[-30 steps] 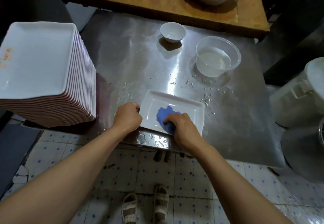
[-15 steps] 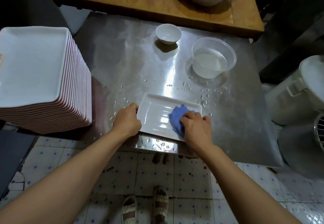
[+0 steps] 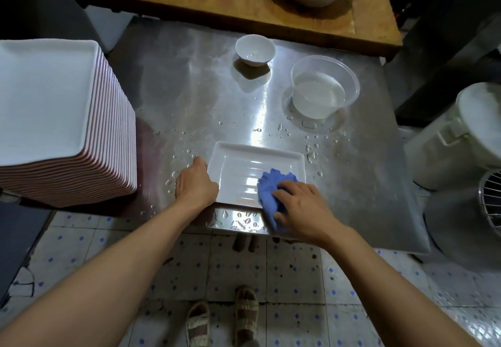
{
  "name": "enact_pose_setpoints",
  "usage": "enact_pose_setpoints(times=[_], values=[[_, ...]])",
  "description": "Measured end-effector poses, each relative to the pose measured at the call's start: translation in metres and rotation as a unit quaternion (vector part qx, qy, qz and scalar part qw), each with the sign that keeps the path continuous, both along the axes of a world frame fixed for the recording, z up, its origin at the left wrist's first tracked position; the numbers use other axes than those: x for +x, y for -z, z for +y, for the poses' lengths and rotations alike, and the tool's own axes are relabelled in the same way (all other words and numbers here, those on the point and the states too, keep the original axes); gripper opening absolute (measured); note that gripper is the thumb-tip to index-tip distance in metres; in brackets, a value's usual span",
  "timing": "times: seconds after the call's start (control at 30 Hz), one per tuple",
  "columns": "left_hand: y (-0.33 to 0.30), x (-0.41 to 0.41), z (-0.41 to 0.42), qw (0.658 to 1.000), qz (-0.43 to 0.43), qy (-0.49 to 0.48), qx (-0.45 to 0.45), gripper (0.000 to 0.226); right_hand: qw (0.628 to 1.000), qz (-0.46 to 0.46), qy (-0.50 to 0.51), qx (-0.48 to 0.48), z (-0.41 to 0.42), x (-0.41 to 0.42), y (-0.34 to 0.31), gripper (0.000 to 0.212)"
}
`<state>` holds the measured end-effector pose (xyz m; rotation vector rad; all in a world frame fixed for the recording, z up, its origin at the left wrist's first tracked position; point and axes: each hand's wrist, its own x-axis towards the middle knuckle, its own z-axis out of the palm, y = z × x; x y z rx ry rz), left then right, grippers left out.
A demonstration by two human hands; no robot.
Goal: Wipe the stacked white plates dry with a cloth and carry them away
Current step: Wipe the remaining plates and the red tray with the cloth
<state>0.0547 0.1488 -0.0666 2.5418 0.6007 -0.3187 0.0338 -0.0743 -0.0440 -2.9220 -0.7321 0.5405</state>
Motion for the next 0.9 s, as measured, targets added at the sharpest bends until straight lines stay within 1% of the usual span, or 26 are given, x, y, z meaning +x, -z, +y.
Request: enact_pose_setpoints(times=[0.07, 0.13, 0.17, 0.27, 0.3, 0.37, 0.43, 0.47, 0.53, 0.6, 0.67, 0.73, 0.83, 0.9], values=[[0.000, 0.000, 0.000, 1.000, -0.005, -0.005, -0.001, 0.026, 0.999, -0.018, -0.004, -0.036, -0.006, -0.003, -0.007, 0.035], [0.000, -0.001, -0.001, 1.000, -0.009, -0.009, 0.000, 0.025, 0.997, -0.031, 0.002, -0.070, -0.011, -0.003, -0.018, 0.044], [-0.001, -0.002, -0.001, 1.000, -0.010, -0.011, 0.000, 0.025, 0.996, -0.030, 0.004, -0.081, -0.013, -0.002, -0.022, 0.045], [-0.002, -0.004, -0.001, 1.000, -0.016, -0.006, 0.007, 0.026, 0.996, -0.010, 0.012, -0.089, -0.021, 0.000, -0.030, 0.031], [-0.002, -0.005, -0.002, 1.000, -0.015, 0.005, 0.020, 0.027, 0.997, -0.012, 0.029, -0.071, -0.025, 0.000, -0.032, 0.025], [-0.005, -0.007, -0.004, 0.998, 0.007, 0.029, 0.055, 0.029, 0.993, -0.023, 0.111, 0.029, -0.035, -0.001, -0.037, 0.014], [-0.012, -0.011, -0.007, 0.995, 0.024, 0.041, 0.086, 0.039, 0.971, -0.020, 0.197, 0.132, -0.045, 0.000, -0.042, 0.009], [-0.016, -0.014, -0.009, 0.994, 0.008, 0.049, 0.100, 0.044, 0.961, -0.015, 0.225, 0.162, -0.051, 0.001, -0.044, 0.008], [-0.022, -0.020, -0.018, 0.985, -0.076, 0.105, 0.113, 0.048, 0.947, -0.009, 0.254, 0.197, -0.059, 0.002, -0.045, 0.010], [-0.024, -0.024, -0.031, 0.962, -0.144, 0.212, 0.093, 0.044, 0.932, -0.005, 0.279, 0.229, -0.065, 0.001, -0.043, 0.011], [-0.023, -0.026, -0.044, 0.941, -0.144, 0.298, 0.066, 0.040, 0.922, -0.008, 0.297, 0.249, -0.068, -0.001, -0.039, 0.013], [-0.018, -0.028, -0.054, 0.924, -0.127, 0.354, 0.069, 0.038, 0.913, -0.010, 0.313, 0.260, -0.070, -0.004, -0.035, 0.016], [-0.014, -0.031, -0.061, 0.891, -0.148, 0.417, 0.103, 0.026, 0.884, 0.010, 0.352, 0.309, -0.073, -0.009, -0.029, 0.025], [-0.014, -0.032, -0.062, 0.875, -0.168, 0.437, 0.121, 0.030, 0.857, 0.026, 0.376, 0.351, -0.074, -0.012, -0.029, 0.029]])
